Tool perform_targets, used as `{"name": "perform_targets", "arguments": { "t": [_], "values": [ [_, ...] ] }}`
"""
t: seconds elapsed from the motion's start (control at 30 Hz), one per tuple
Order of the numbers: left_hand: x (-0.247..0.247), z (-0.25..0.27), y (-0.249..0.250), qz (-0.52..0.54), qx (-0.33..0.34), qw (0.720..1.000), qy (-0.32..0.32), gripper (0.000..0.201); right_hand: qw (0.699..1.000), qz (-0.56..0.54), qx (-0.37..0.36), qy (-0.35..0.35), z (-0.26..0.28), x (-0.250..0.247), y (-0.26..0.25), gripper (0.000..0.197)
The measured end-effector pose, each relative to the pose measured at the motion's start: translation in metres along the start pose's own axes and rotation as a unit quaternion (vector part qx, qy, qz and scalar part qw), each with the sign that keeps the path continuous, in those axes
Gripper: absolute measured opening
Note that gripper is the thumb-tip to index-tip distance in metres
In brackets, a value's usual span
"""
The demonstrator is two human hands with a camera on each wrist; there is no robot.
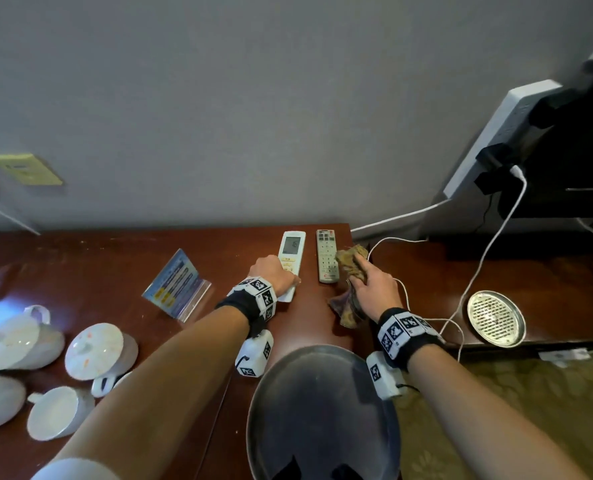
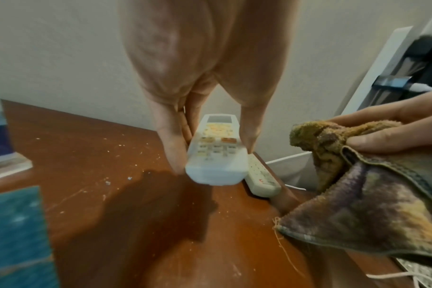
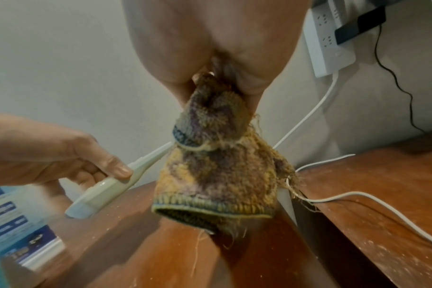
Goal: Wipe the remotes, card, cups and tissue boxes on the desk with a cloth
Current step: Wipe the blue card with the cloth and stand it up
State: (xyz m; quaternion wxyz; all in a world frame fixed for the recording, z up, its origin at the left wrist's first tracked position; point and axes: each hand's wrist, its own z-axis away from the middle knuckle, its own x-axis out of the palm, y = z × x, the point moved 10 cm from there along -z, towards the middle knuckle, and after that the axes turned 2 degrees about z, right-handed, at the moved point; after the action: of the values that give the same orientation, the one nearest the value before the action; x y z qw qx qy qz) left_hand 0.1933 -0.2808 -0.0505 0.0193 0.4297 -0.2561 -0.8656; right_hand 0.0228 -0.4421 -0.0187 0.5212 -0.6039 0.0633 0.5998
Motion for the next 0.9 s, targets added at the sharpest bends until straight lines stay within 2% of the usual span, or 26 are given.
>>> {"name": "perform_targets", "arguments": {
  "t": [0.23,0.5,0.63,0.9],
  "values": [
    [0.028,-0.043,0.003,-0.004,-0.024,0.999,-0.025,0.047,0.998,0.027,0.026,-0.043,-0.026,0.022,0.016,0.053],
    [0.047,-0.064,0.011,-0.035,-0.027,0.999,-0.024,0.052,0.996,0.038,0.054,-0.058,-0.031,0.03,0.025,0.053],
    [0.053,-0.067,0.009,-0.023,-0.053,0.998,-0.017,0.069,0.996,0.037,0.056,-0.063,-0.019,0.034,0.036,0.053],
    [0.046,-0.045,0.012,-0.019,-0.042,0.999,-0.005,0.077,0.997,0.031,0.057,-0.049,0.01,0.026,0.039,0.052]
  ]
}}
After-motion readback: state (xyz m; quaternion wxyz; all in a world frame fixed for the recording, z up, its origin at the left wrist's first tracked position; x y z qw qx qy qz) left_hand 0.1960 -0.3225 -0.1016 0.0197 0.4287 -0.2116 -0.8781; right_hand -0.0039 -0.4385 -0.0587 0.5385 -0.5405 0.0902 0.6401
